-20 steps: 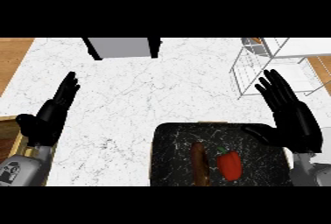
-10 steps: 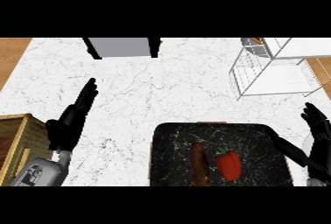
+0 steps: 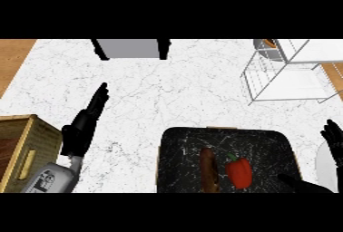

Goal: Pick the bell pepper from the tray and place it in the tiered shelf

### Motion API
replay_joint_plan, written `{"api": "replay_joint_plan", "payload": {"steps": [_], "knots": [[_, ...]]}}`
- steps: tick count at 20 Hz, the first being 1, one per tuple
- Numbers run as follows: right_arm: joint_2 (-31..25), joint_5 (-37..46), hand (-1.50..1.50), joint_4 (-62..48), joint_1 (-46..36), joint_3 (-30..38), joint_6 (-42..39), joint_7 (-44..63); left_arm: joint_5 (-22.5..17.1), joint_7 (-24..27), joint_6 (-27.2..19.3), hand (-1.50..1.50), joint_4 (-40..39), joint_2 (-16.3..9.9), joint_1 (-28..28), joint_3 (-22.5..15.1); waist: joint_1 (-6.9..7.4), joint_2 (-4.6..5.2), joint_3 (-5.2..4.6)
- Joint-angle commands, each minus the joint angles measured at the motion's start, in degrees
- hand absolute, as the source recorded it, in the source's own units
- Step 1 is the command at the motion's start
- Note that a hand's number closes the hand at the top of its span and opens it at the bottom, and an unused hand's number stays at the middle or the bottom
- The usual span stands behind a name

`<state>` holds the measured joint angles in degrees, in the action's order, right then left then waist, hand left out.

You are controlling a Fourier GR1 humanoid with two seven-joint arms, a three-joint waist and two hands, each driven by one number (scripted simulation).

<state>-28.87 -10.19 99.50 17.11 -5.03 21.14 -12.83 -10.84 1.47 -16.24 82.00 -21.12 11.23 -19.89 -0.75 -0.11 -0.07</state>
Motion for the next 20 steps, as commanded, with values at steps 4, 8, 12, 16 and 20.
{"api": "replay_joint_plan", "payload": {"steps": [4, 8, 12, 16, 20], "knots": [[-8.7, 9.95, -1.5, 15.96, 0.19, -5.94, 1.3, 23.33, 0.07, 1.4, 2.22, 0.0, 1.62, -0.73, -2.82, 0.89, 1.12, 0.0, -0.1], [-16.84, 13.94, -1.5, 20.56, -2.92, -7.07, -4.03, 36.19, 1.0, 0.05, 1.28, 0.0, -0.9, 1.48, 0.17, 0.58, 1.16, 0.17, -0.17], [-24.95, 16.51, -1.5, 26.76, -1.0, -9.01, -11.29, 45.0, 0.84, -0.7, 1.5, 0.0, 1.03, 1.22, 0.8, 1.1, 0.98, 0.01, -0.18], [-26.79, 22.03, -1.5, 33.68, -6.34, -13.14, -13.84, 62.14, 1.44, -1.42, 2.39, 0.0, 0.18, 1.01, 1.39, 1.09, 1.59, 0.11, -0.17], [-20.82, 28.72, -1.5, 35.25, -10.68, -20.28, -16.66, 70.15, 2.18, -3.16, 2.1, 0.0, -0.74, 3.17, 2.95, 2.37, 0.98, 0.1, 0.0]]}}
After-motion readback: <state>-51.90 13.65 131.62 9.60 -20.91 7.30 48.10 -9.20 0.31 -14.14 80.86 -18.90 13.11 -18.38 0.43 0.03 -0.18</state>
